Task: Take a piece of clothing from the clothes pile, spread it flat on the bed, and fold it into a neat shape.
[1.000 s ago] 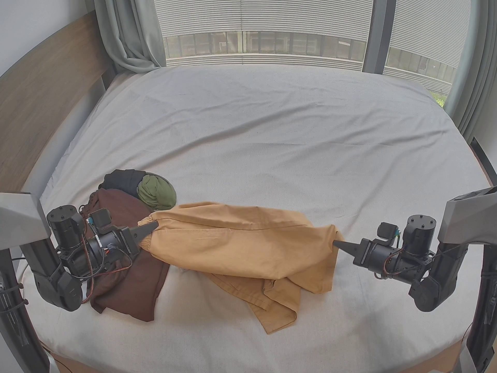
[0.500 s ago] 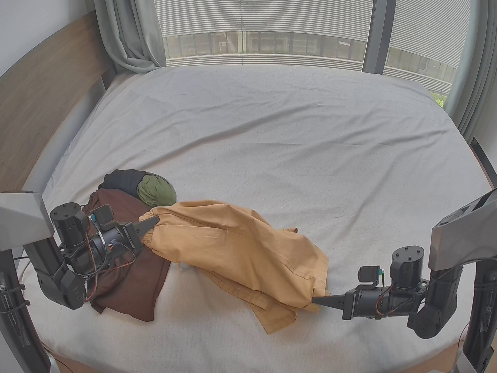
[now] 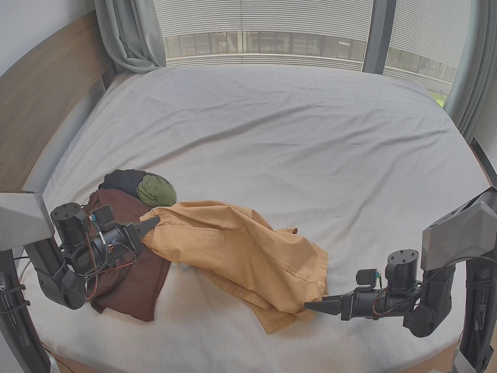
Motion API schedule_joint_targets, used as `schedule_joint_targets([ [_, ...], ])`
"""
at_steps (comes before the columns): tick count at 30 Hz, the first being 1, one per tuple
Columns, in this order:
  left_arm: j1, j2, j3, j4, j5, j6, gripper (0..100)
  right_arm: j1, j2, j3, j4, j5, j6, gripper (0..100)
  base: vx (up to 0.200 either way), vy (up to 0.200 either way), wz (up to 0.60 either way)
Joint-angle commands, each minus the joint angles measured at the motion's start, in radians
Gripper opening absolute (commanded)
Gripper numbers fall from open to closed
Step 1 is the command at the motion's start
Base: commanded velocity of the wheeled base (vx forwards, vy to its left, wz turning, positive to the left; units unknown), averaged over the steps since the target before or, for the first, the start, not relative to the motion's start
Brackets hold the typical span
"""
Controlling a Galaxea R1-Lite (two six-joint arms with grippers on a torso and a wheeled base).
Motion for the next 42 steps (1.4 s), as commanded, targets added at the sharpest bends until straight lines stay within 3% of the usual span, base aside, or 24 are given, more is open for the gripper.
schedule_joint_targets([
  [1,-0.006,0.000,0.003,0.000,-0.001,0.000,0,-0.009,0.005,-0.028,-0.001,0.001,0.001,100,0.000,0.000,0.00],
  [13,-0.015,0.000,0.006,0.000,-0.001,0.000,0,-0.015,0.021,-0.081,-0.002,-0.001,0.007,100,0.000,0.000,0.00],
  [22,-0.021,-0.002,0.003,0.000,-0.001,0.000,0,-0.002,0.028,-0.111,0.001,0.001,0.086,100,0.000,0.000,0.00],
  [42,-0.018,-0.003,0.003,0.000,-0.001,-0.001,0,0.020,0.110,-0.193,-0.005,-0.001,0.090,100,0.000,0.000,0.00],
])
